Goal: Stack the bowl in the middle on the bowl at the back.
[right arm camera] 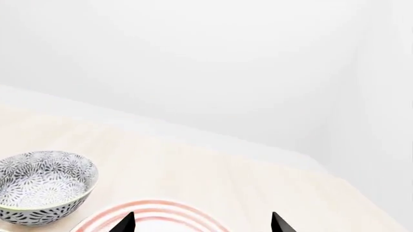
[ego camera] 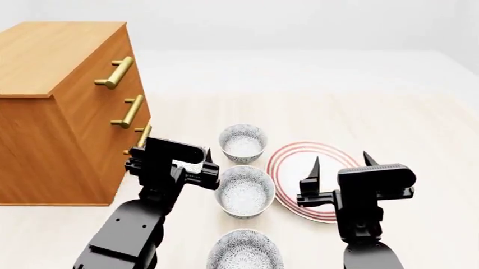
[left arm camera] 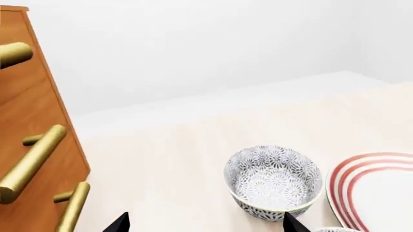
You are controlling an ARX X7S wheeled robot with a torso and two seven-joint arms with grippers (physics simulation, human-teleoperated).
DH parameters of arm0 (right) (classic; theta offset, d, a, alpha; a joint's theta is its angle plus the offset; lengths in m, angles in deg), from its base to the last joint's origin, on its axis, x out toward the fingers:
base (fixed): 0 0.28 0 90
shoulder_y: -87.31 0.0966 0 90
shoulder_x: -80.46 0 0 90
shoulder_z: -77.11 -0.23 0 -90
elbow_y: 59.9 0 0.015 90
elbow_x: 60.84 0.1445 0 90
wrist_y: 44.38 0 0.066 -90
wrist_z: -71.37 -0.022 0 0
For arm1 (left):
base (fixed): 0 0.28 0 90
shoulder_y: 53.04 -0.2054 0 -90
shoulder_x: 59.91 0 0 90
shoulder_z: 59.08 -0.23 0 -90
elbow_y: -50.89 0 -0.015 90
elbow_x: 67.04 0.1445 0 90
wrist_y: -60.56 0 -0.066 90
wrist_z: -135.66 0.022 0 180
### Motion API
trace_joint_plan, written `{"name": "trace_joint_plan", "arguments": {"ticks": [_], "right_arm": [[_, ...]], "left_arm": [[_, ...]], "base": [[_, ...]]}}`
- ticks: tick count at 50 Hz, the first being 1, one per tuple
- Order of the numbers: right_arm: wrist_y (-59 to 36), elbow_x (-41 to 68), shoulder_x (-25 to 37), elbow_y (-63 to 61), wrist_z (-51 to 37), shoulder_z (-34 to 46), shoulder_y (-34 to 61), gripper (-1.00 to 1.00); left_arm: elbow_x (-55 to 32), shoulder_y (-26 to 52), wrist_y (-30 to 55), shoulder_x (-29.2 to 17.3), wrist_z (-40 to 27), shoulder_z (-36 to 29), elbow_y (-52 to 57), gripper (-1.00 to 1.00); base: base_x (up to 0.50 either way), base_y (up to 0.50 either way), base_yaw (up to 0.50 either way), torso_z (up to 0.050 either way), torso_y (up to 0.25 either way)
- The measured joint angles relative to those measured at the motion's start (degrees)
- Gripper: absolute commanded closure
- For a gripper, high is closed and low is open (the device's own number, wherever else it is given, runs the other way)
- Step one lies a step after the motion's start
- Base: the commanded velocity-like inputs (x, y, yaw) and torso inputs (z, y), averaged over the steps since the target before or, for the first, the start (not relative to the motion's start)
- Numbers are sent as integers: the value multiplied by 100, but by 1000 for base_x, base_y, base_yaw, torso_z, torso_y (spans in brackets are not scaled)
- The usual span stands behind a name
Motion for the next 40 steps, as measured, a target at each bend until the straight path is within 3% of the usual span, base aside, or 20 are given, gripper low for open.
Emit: {"name": "trace_joint_plan", "arguments": {"ticks": [17,40], "right_arm": [[-94,124,50,-127,-55,-132,-153,-100],[-265,327,125,-260,-52,-281,-332,-100]], "left_arm": [[-364,1036,1503,158,296,-233,-1023,-100],[-461,1642,1735,315,574,-738,-2499,-100]], "base": [[0,0,0,0,0],[0,0,0,0,0]]}}
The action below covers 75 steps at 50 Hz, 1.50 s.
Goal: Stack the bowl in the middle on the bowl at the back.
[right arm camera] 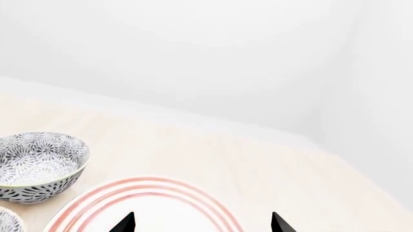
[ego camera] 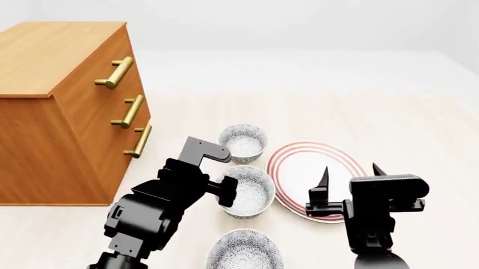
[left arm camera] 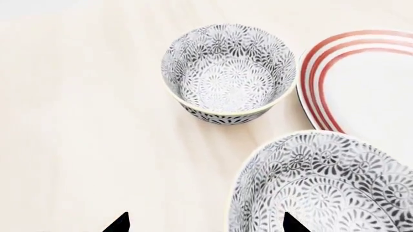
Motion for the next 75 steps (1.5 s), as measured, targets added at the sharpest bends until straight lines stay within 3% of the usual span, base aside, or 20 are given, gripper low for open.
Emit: {"name": "trace_joint_plan", "arguments": {"ticks": [34,35,46,60,75], "right_arm": [[51,296,32,-14,42,-76,-81,-100],[53,301,33,-14,43,-76,-81,-100],[129,326,20,123,25,-37,2,-100],[274,292,-52,402,-55,96,161,-100],[366,422,89,113,-36,-43,-191,-100]], "left_arm": [[-423,323,-765,162,-64,-376,-1390,-100],[-399,320,-785,174,-59,-392,-1430,100],[-194,269,-952,219,-52,-544,-1596,100],[-631,320,-944,120,-52,-431,-1645,100],[-1092,247,-369,-184,-157,-42,-784,100]], "base": [[0,0,0,0,0],[0,0,0,0,0],[0,0,0,-1,0],[0,0,0,0,0],[0,0,0,0,0]]}}
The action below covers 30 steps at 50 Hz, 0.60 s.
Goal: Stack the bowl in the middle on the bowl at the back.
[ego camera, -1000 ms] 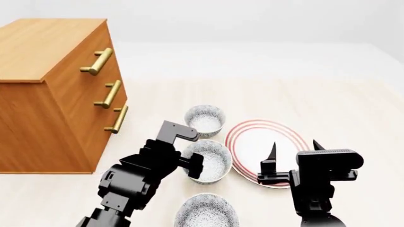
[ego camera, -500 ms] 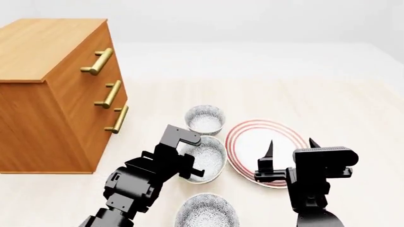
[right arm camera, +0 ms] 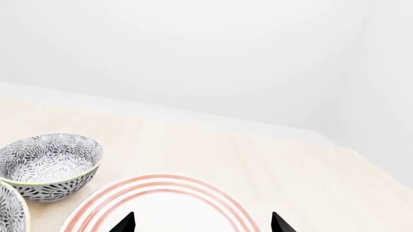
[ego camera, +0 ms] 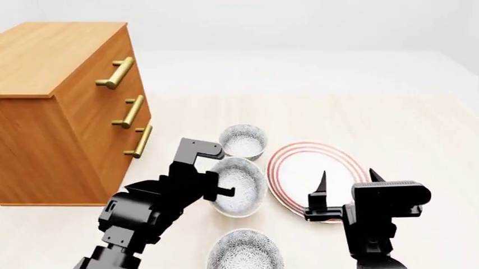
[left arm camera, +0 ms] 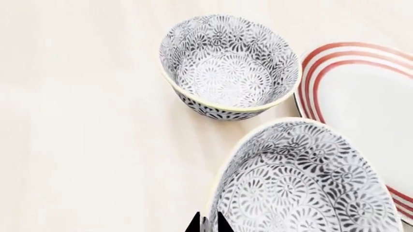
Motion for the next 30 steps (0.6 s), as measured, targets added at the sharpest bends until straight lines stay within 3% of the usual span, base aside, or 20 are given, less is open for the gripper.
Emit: {"name": "trace_joint_plan", "arguments": {"ticks": [12,30], "right_arm": [[115,145,173,-317,57,-204,-436,-100],[-4,49,39,120,-32,90,115,-100]], "left_arm": [[-262,-55,464,-220,-117,334,709,100],[-1101,-334,1589,-432,-359,937,2329,100]], "base": [[0,0,0,0,0],[0,0,0,0,0]]}}
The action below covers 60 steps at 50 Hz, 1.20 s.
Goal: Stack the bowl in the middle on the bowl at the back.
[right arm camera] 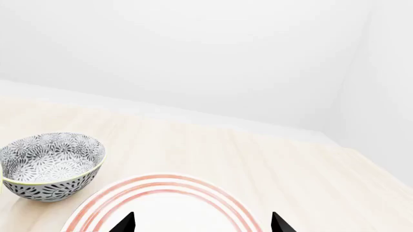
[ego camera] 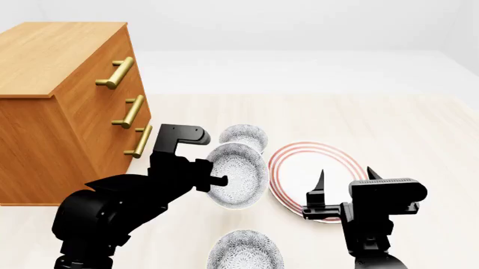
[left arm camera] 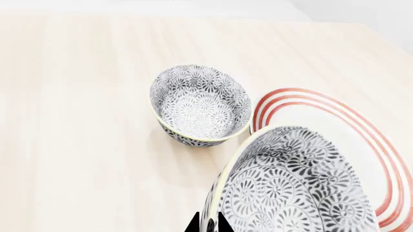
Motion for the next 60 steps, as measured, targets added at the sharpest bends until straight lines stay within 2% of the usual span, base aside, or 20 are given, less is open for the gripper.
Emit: {"name": "trace_joint_plan", "arguments": {"ticks": [11,25,34,49,60], "right_arm": [[26,3,-40,206,-36,66,166,-100],[84,53,-28,258,-77,45,151,-100],[103,92,-5,253,-107,10,120,-100],[133,139,21,278,-150,-10,103,-100],[156,177,44,290,-174,-21,87,-100]], "left_arm": [[-525,-288,589,-67,-139,318,911,100],[-1522,-722,1673,11,-674,1176,2133,100],[-2438,-944,2090,-27,-1464,1589,2567,100],[-4907,-1237,2175,-343,-3354,1856,2824,100],[-5796,-1463,2054,-538,-3973,1722,2950,100]], "base": [[0,0,0,0,0],[0,0,0,0,0],[0,0,0,0,0],[0,0,0,0,0],[0,0,0,0,0]]}}
